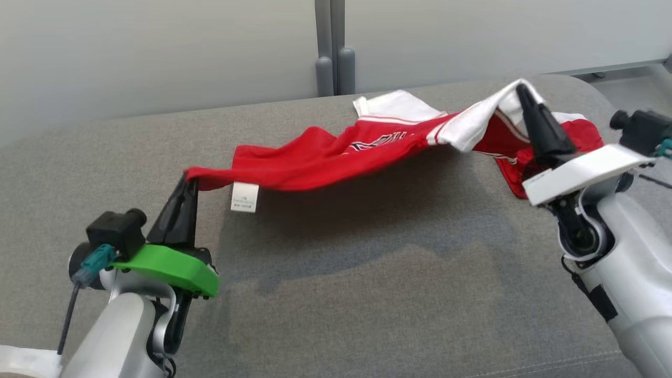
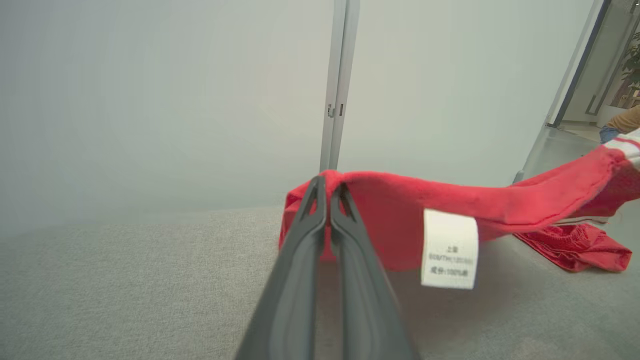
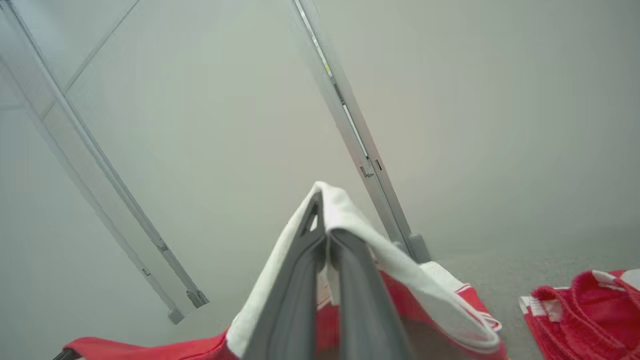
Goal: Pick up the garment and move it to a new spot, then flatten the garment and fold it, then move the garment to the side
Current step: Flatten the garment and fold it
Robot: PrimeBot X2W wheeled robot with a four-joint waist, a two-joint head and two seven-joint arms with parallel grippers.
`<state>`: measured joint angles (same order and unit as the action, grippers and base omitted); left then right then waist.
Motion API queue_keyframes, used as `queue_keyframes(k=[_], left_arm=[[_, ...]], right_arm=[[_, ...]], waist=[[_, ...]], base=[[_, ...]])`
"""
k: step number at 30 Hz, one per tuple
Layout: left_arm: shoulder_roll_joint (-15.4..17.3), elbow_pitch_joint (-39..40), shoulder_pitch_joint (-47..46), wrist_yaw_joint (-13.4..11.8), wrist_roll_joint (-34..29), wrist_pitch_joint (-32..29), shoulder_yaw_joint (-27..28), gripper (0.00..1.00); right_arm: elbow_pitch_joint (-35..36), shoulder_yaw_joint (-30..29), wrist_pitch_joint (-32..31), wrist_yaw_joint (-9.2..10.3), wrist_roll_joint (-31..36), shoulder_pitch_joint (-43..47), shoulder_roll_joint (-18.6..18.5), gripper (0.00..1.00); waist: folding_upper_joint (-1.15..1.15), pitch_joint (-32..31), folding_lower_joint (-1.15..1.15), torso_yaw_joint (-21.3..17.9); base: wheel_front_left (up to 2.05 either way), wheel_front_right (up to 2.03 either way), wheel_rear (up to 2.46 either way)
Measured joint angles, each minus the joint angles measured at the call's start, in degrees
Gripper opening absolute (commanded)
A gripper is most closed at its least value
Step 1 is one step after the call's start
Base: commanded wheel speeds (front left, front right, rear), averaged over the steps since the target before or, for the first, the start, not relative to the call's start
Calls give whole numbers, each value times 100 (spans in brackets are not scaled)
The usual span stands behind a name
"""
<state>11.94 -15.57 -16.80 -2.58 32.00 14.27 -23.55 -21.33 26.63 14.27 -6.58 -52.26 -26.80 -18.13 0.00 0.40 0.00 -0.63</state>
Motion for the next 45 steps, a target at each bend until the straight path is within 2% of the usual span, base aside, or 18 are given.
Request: queue_keyframes(k=[7, 16, 19, 24, 27, 31, 34, 35, 37, 40, 43, 45], left_arm=[[223, 1294, -210, -31, -201, 15, 432, 0], [778, 3022, -639, -45, -805, 47, 515, 0], [880, 3317, -686, -45, -805, -225, 436, 0], [905, 3207, -675, -14, -399, -946, 302, 0], [934, 2698, -701, 64, -290, -1393, 172, 0], [1060, 1846, -1366, 130, -437, -1822, 98, 0], [1022, 1722, -2673, 97, -608, -1823, 393, 0], [961, 1718, -3102, 88, -619, -1761, 479, 0], [893, 1617, -3634, 87, -739, -1667, 514, 0], [884, 1234, -3610, 126, -823, -1684, 344, 0], [890, 887, -3061, 171, -823, -1793, 118, 0], [868, 577, -2338, 190, -799, -1833, -111, 0]], right_arm=[[1291, -827, 16, -47, 119, -242, -204, 0], [2575, -943, 35, -48, 166, -266, -616, 0], [2751, -946, 26, -48, 16, -241, -767, 0], [2555, -783, -447, -46, -387, -144, -694, 0], [1986, -498, -886, -26, -417, -323, -646, 0], [1223, -397, -1214, 328, 176, -1415, -698, 0], [1174, -851, -1039, 603, 649, -2787, -743, 0], [1181, -971, -925, 619, 687, -3197, -737, 0], [1118, -981, -768, 610, 748, -3653, -698, 0], [712, -684, -761, 514, 746, -3462, -552, 0], [364, -265, -953, 391, 691, -2833, -327, 0], [90, 18, -1062, 282, 538, -2180, -159, 0]], waist=[[0, -206, 0, -73], [0, -441, 0, -166], [0, -416, 0, -145], [0, -244, 0, -83], [0, -68, 0, -38], [0, 197, 0, 54], [0, 398, 0, 159], [0, 455, 0, 205], [0, 543, 0, 315], [0, 627, 0, 475], [0, 718, 0, 560], [0, 836, 0, 569]], base=[[0, 0, 0], [0, 0, 0], [0, 0, 0], [0, 0, 0], [0, 0, 0], [0, 0, 0], [0, 0, 0], [0, 0, 0], [0, 0, 0], [0, 0, 0], [0, 0, 0], [0, 0, 0]])
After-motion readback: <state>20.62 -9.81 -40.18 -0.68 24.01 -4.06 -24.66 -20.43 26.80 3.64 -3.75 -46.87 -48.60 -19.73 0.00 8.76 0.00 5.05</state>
